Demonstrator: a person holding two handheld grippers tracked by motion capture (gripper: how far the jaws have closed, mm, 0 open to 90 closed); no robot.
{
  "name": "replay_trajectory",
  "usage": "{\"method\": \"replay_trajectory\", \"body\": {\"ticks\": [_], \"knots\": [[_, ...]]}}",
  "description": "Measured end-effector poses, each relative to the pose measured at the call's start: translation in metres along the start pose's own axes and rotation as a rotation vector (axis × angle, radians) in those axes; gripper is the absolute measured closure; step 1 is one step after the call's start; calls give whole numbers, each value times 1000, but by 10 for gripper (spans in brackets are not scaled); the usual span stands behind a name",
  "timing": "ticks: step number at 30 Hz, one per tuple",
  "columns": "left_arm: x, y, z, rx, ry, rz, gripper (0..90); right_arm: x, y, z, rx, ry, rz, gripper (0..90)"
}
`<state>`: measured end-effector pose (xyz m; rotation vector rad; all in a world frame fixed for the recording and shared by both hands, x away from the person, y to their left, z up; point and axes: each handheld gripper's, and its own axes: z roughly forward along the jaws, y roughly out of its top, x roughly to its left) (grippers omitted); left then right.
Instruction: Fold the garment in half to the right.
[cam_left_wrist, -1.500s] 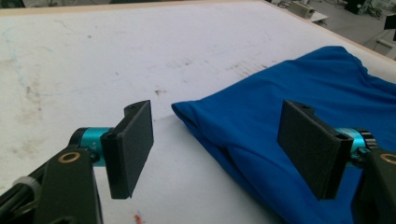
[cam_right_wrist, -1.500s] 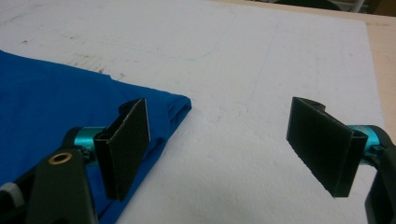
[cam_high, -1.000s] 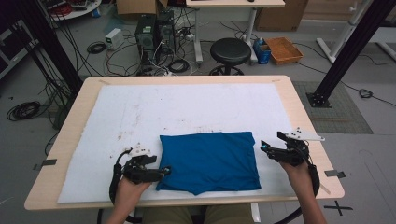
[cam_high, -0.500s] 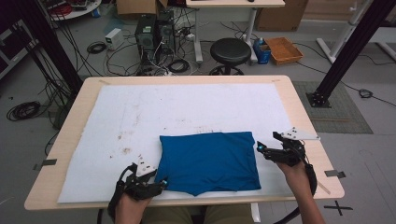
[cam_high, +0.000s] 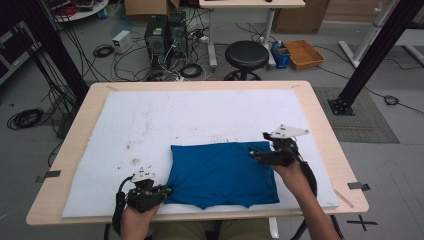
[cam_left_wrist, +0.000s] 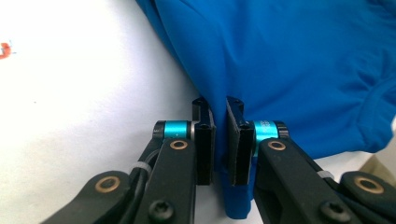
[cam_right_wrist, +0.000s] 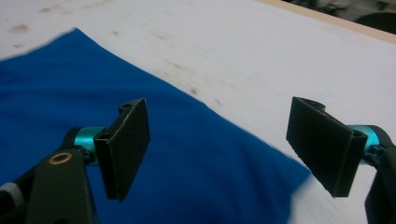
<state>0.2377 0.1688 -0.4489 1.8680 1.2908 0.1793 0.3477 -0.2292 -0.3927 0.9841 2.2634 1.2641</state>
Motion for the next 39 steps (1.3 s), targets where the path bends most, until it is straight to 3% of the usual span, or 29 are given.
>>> {"method": "replay_trajectory", "body": {"ticks": [2, 4, 5, 6, 9, 11, 12, 13, 17, 18, 20, 24, 25, 27, 30, 35, 36, 37, 39], "knots": [[-1, 0, 0, 1, -5, 0, 793, 6, 16, 16, 16, 39, -8, 211], [-4, -1, 1, -1, -29, 6, 703, 14, 33, 34, 33, 84, -22, 211], [-4, -1, 1, -1, -29, 6, 642, 14, 33, 34, 33, 84, -22, 211], [-8, -3, 1, -8, -29, 38, 600, 25, 49, 52, 51, 125, -46, 212], [-7, -3, 1, -5, -6, 52, 649, 44, 70, 80, 79, 181, -82, 213], [-4, -3, 1, -10, 15, 60, 795, 58, 80, 100, 112, 213, -99, 230], [-4, -3, 1, -10, 15, 60, 816, 58, 80, 100, 112, 213, -99, 230], [-2, -3, 0, -9, 7, 48, 825, 70, 87, 121, 144, 254, -110, 304], [-4, -3, 1, -6, 16, 55, 835, 92, 94, 161, 254, 312, -180, 446], [-4, -3, 1, -6, 16, 55, 836, 92, 94, 161, 254, 312, -180, 446], [-4, -2, 1, -4, 11, 56, 838, 108, 97, 184, 322, 330, -248, 529], [-4, -2, 1, 1, 7, 57, 840, 121, 98, 200, 371, 349, -286, 626], [-3, -1, 1, 2, 2, 54, 840, 128, 96, 210, 415, 358, -332, 738], [-2, -1, 1, 3, -11, 53, 841, 134, 92, 215, 443, 353, -375, 893], [-2, 0, 0, -7, -35, 48, 843, 134, 95, 210, 419, 353, -395, 900], [-8, 14, -9, -80, -134, 46, 843, 118, 105, 189, 298, 379, -311, 900], [-8, 14, -9, -80, -134, 46, 843, 118, 105, 189, 298, 379, -311, 900], [-11, 20, -9, -96, -178, 42, 843, 111, 107, 179, 260, 386, -283, 900], [-15, 28, -9, -113, -219, 39, 843, 102, 108, 170, 225, 388, -260, 900]]}}
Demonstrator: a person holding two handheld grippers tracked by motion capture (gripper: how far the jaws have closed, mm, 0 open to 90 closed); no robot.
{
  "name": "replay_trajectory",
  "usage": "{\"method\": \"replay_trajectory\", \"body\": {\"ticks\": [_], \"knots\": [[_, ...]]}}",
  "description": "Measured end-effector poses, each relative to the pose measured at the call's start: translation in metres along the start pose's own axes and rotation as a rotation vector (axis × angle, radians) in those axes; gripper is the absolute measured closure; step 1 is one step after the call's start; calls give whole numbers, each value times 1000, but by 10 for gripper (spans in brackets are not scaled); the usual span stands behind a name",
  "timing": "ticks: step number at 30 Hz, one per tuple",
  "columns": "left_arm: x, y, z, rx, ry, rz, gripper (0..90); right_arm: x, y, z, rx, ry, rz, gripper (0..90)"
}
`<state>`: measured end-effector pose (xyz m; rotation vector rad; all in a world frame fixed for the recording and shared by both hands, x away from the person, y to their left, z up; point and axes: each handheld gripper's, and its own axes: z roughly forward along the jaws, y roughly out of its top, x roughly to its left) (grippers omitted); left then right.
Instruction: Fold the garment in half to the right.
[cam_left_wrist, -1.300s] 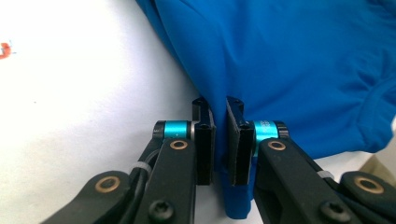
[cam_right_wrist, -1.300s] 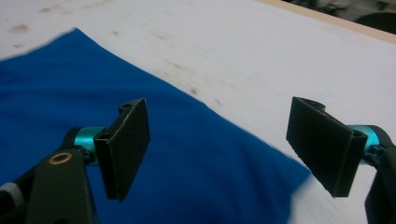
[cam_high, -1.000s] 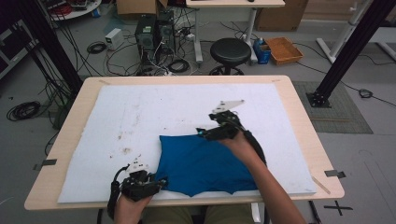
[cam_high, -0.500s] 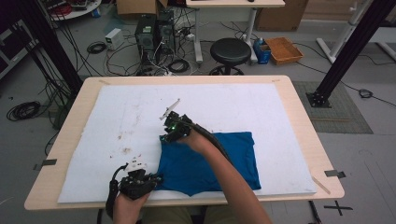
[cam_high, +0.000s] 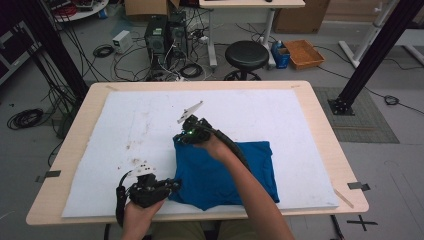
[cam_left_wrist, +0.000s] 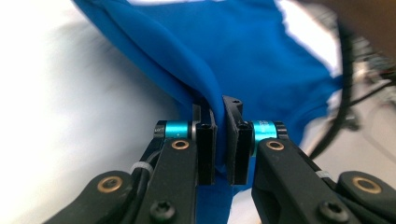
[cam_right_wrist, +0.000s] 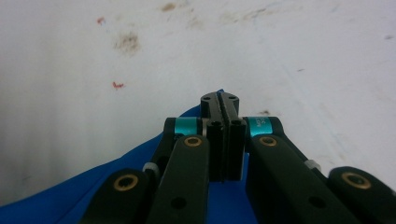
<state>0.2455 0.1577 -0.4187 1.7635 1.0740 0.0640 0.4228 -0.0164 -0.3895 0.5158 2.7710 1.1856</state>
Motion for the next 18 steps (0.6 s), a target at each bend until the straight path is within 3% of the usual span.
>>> {"method": "replay_trajectory", "body": {"ticks": [1, 2, 3, 4, 5, 8, 13, 14, 15, 16, 18], "knots": [[0, 0, 0, 0, 0, 0, 843, 0, 0, 0, 0, 0, 0, 900], [-4, 8, 4, -8, -39, -1, 843, -4, -5, -12, -35, -4, 23, 900], [-4, 8, 4, -8, -39, -1, 842, -4, -5, -12, -35, -4, 23, 900], [-8, 17, 9, -17, -80, -5, 843, -8, -11, -25, -69, -11, 47, 900], [-8, 17, 9, -17, -80, -5, 842, -8, -11, -25, -69, -11, 47, 900], [-21, 38, 28, -6, -155, -10, 842, -19, -27, -51, -119, -37, 104, 900], [-32, 55, 52, 37, -197, -6, 841, -30, -48, -76, -168, -69, 154, 900], [-38, 60, 64, 59, -214, -7, 841, -35, -60, -89, -190, -83, 177, 900], [-38, 60, 64, 59, -214, -7, 841, -35, -60, -89, -190, -83, 177, 900], [-44, 64, 77, 81, -232, -5, 841, -39, -74, -102, -207, -101, 212, 900], [-47, 66, 84, 91, -242, -12, 841, -44, -88, -114, -216, -124, 242, 900]]}}
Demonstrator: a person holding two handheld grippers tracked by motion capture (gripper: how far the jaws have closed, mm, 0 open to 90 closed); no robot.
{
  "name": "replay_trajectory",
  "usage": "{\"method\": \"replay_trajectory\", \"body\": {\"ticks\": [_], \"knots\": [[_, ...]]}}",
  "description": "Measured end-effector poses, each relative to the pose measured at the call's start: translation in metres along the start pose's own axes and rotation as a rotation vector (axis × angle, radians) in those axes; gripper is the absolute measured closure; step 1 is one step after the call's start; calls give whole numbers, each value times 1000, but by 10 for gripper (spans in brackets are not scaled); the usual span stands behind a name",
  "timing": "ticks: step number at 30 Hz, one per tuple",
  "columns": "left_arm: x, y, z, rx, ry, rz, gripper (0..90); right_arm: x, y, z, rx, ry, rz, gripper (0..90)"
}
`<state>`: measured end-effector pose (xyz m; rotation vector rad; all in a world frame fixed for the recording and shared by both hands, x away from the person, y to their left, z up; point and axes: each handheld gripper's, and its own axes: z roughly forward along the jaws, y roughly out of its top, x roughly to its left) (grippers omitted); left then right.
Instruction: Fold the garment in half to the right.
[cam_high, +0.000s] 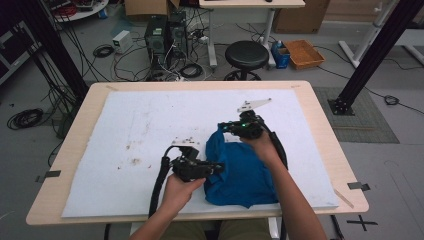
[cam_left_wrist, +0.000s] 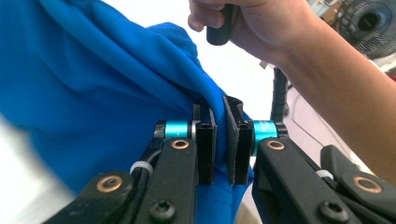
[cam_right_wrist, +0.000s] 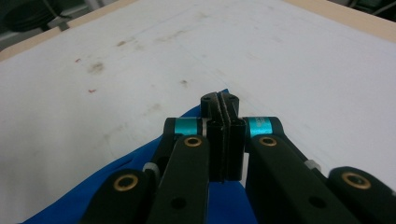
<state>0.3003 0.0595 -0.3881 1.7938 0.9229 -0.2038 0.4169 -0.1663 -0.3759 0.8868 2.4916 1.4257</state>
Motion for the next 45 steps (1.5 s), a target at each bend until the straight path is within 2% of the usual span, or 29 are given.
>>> {"method": "replay_trajectory", "body": {"ticks": [1, 4, 5, 7, 9, 11, 13, 14, 17, 19, 20, 21, 22, 23, 24, 26, 28, 29, 30, 31, 32, 33, 34, 35, 37, 40, 41, 42, 45], "knots": [[-3, 4, 14, 25, -26, -13, 841, -5, -5, -6, -11, -7, 14, 900], [-8, 8, 34, 76, -48, -20, 840, -15, -21, -25, -25, -33, 49, 900], [-8, 8, 34, 76, -48, -20, 840, -15, -21, -25, -25, -33, 49, 900], [-14, 10, 53, 115, -56, -20, 838, -21, -35, -41, -34, -60, 71, 900], [-15, 11, 59, 125, -57, -20, 837, -25, -43, -50, -33, -79, 89, 900], [-18, 12, 75, 148, -68, -27, 837, -29, -50, -58, -34, -91, 100, 900], [-20, 11, 80, 158, -67, -27, 836, -30, -54, -61, -29, -101, 108, 900], [-22, 11, 89, 175, -68, -18, 836, -31, -61, -67, -25, -113, 112, 900], [-25, 10, 97, 178, -71, -22, 834, -33, -68, -71, -17, -133, 118, 900], [-27, 10, 105, 180, -76, -17, 830, -38, -78, -77, -10, -163, 144, 900], [-28, 11, 112, 181, -78, -2, 824, -39, -81, -78, -6, -174, 153, 900], [-28, 11, 112, 181, -78, -2, 805, -39, -81, -78, -6, -174, 153, 900], [-27, 13, 113, 145, -73, 22, 753, -41, -87, -80, 5, -196, 161, 900], [-27, 13, 113, 145, -73, 22, 680, -41, -87, -80, 5, -196, 161, 900], [-23, 17, 103, 96, -44, 54, 618, -42, -93, -82, 15, -224, 162, 897], [-17, 22, 87, 38, 8, 98, 514, -42, -97, -87, 1, -238, 185, 726], [-7, 25, 67, -18, 71, 146, 424, -41, -100, -93, -17, -264, 204, 647], [-7, 25, 67, -18, 71, 146, 390, -41, -100, -93, -17, -264, 204, 647], [-2, 26, 57, -47, 101, 171, 362, -37, -101, -99, -30, -290, 184, 589], [9, 24, 38, -93, 148, 217, 332, -33, -101, -102, -33, -302, 170, 571], [15, 21, 30, -107, 168, 235, 313, -28, -102, -105, -34, -306, 147, 557], [15, 21, 30, -107, 168, 235, 303, -22, -102, -107, -34, -307, 126, 547], [26, 15, 14, -123, 213, 271, 298, -15, -102, -109, -31, -302, 105, 546], [31, 12, 7, -128, 239, 282, 297, -7, -102, -110, -25, -292, 78, 546], [41, 4, -8, -130, 273, 279, 298, 12, -103, -112, -7, -263, 35, 564], [55, -8, -29, -151, 304, 265, 297, 40, -109, -112, 70, -200, -47, 639], [55, -8, -29, -151, 304, 265, 297, 40, -109, -112, 70, -200, -47, 639], [63, -16, -42, -154, 321, 257, 297, 53, -116, -113, 134, -195, -90, 683], [70, -24, -53, -162, 339, 244, 297, 61, -132, -115, 209, -221, -121, 854]]}}
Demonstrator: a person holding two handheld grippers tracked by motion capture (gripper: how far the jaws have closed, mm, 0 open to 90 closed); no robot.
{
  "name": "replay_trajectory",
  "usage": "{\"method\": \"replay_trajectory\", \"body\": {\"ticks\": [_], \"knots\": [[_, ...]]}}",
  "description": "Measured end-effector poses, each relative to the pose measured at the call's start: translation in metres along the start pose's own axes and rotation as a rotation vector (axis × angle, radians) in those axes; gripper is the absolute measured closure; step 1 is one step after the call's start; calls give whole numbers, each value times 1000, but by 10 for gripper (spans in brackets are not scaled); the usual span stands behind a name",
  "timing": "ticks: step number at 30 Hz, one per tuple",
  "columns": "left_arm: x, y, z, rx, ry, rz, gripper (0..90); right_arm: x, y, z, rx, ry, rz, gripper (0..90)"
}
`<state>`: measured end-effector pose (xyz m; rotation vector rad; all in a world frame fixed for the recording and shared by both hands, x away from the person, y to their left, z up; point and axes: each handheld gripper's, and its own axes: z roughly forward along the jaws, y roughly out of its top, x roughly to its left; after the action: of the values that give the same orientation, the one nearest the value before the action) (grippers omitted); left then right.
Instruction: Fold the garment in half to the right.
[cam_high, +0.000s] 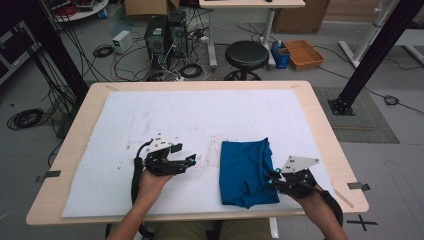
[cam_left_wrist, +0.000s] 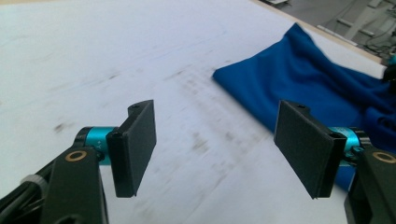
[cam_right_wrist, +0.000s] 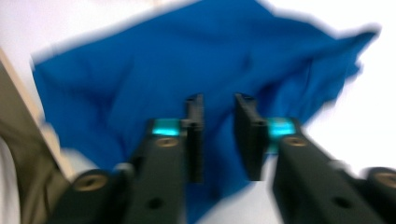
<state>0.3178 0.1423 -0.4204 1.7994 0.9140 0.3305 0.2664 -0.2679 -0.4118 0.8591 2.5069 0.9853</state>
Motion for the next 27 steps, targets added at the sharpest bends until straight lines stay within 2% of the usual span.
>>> {"method": "replay_trajectory", "body": {"ticks": [1, 2, 3, 4, 6, 8, 10, 11, 12, 14, 15, 16, 17, 18, 20, 21, 23, 24, 25, 26, 27], "knots": [[7, -6, -7, -1, 17, -12, 297, 0, -6, 2, 29, -1, 13, 886], [7, -6, -7, -1, 17, -12, 298, 0, -6, 2, 29, -1, 13, 886], [10, -8, -10, -3, 23, -22, 297, -1, -18, 6, 85, 23, 49, 889], [16, -11, -16, -8, 37, -28, 297, -1, -22, 7, 93, 38, 55, 889], [20, -12, -20, -15, 47, -31, 297, -2, -24, 2, 64, 76, 82, 871], [22, -13, -23, -22, 56, -36, 297, -4, -19, -4, -15, 79, 125, 752], [22, -13, -24, -25, 55, -42, 298, -6, -12, -7, -63, 77, 158, 747], [22, -14, -25, -25, 58, -39, 297, -6, -8, -5, -66, 82, 157, 728], [22, -15, -25, -21, 59, -33, 298, -3, -5, -2, -47, 92, 168, 705], [22, -16, -25, -19, 57, -34, 298, 5, -2, 10, -1, 107, 162, 626], [21, -18, -24, -15, 52, -32, 297, 8, -1, 16, 23, 104, 150, 617], [21, -18, -24, -15, 52, -32, 297, 8, -1, 16, 23, 104, 150, 617], [22, -19, -24, -9, 50, -33, 297, 15, -2, 24, 47, 73, 112, 747], [22, -19, -24, -10, 49, -33, 298, 17, -3, 25, 48, 66, 91, 830], [22, -19, -24, -12, 47, -34, 298, 19, -3, 25, 42, 56, 79, 853], [22, -19, -24, -13, 47, -37, 297, 20, -3, 20, 15, 50, 64, 859], [22, -19, -24, -13, 47, -44, 298, 18, -2, 10, -43, 67, 83, 859], [22, -19, -24, -13, 47, -44, 298, 18, -2, 10, -43, 67, 83, 859], [23, -19, -24, -15, 46, -44, 297, 14, -3, 0, -107, 102, 129, 858], [23, -19, -23, -15, 46, -45, 297, 14, -3, 0, -107, 102, 129, 858], [23, -19, -23, -18, 47, -51, 297, 8, -6, -10, -149, 106, 171, 858]]}}
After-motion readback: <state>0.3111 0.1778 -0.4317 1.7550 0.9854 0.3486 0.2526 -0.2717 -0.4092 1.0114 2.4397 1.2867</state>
